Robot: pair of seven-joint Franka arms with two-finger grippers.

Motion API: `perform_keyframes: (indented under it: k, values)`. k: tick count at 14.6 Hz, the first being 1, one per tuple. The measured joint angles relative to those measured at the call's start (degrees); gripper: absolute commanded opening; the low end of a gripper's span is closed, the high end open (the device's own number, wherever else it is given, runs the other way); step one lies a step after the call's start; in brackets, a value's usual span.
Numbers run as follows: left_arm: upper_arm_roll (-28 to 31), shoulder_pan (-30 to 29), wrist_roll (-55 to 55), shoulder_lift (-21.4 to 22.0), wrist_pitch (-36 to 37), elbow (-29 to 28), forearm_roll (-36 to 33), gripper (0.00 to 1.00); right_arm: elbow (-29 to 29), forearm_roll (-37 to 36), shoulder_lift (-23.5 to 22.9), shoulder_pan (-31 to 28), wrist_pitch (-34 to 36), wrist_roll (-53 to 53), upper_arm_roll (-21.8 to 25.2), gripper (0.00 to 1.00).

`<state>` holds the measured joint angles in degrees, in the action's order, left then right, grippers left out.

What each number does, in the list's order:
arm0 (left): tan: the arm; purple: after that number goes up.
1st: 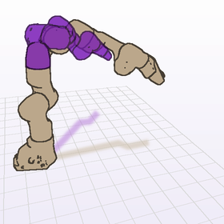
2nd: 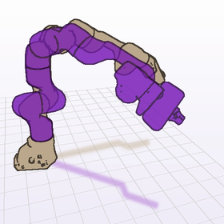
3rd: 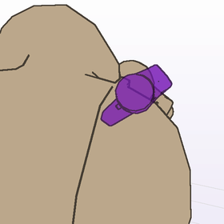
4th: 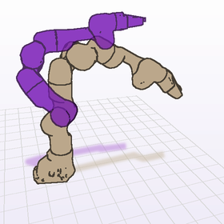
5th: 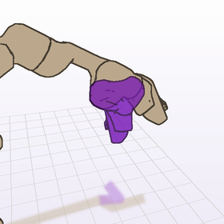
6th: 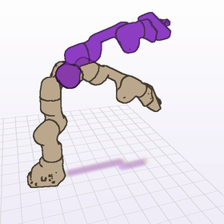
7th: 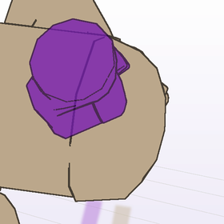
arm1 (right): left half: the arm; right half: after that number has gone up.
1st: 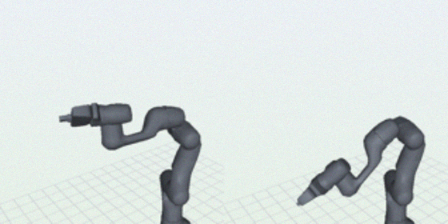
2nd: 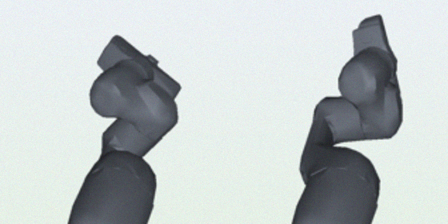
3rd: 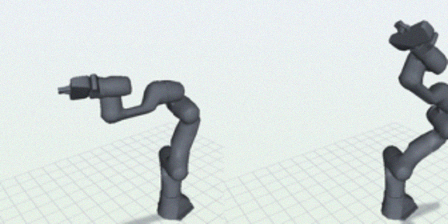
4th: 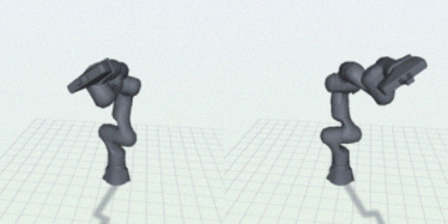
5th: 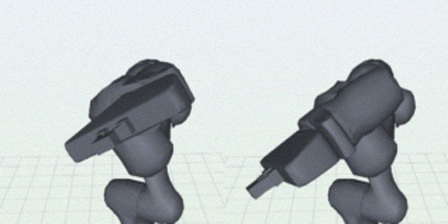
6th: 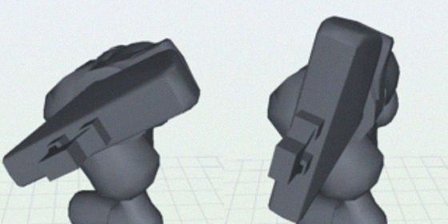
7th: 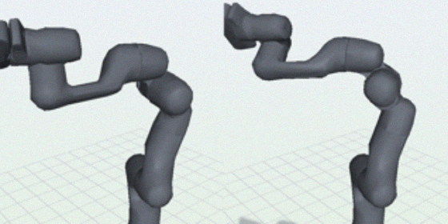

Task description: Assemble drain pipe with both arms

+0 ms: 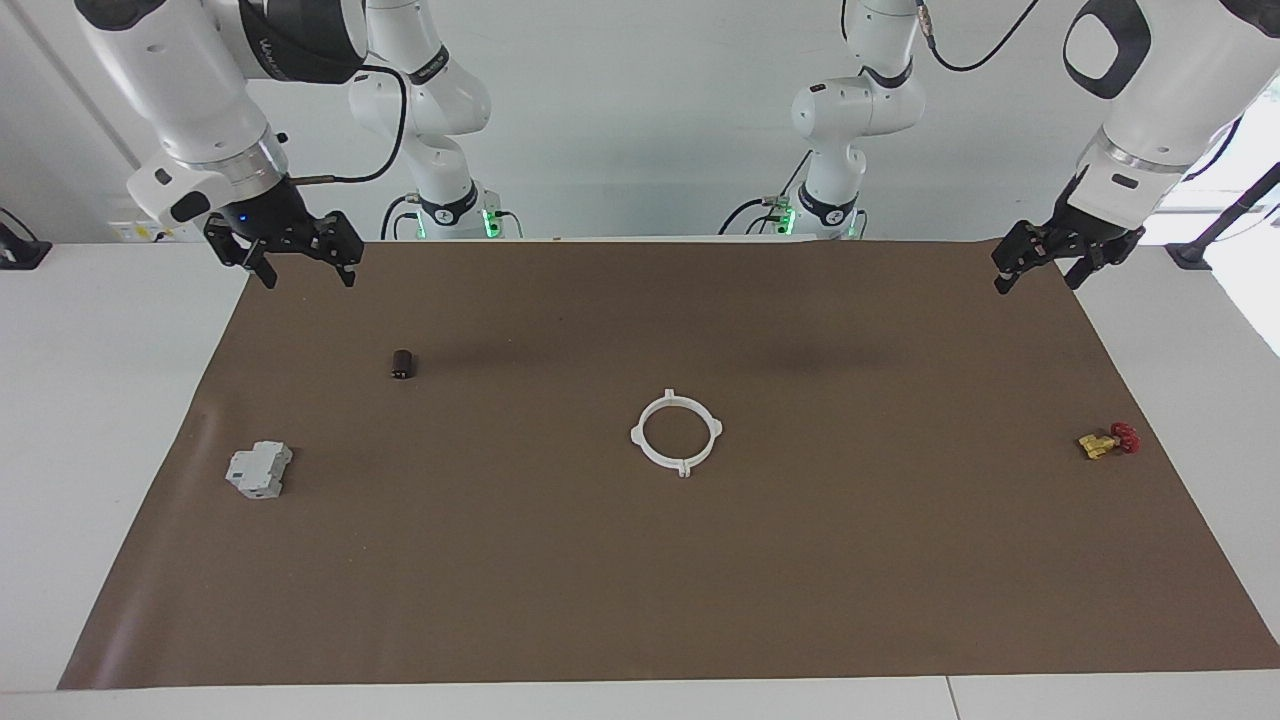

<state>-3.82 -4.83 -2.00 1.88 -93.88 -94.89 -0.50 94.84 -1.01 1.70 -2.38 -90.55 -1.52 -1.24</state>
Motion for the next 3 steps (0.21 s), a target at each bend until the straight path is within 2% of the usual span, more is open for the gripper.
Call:
perform_keyframes:
  k: [3]
  values:
    - [0.09, -0.06, 0.0, 0.13, -0.05, -0.04, 0.0, 1.0, 0.0, 0.0, 0.0, 0.0, 0.0, 0.0, 0.0, 1.0]
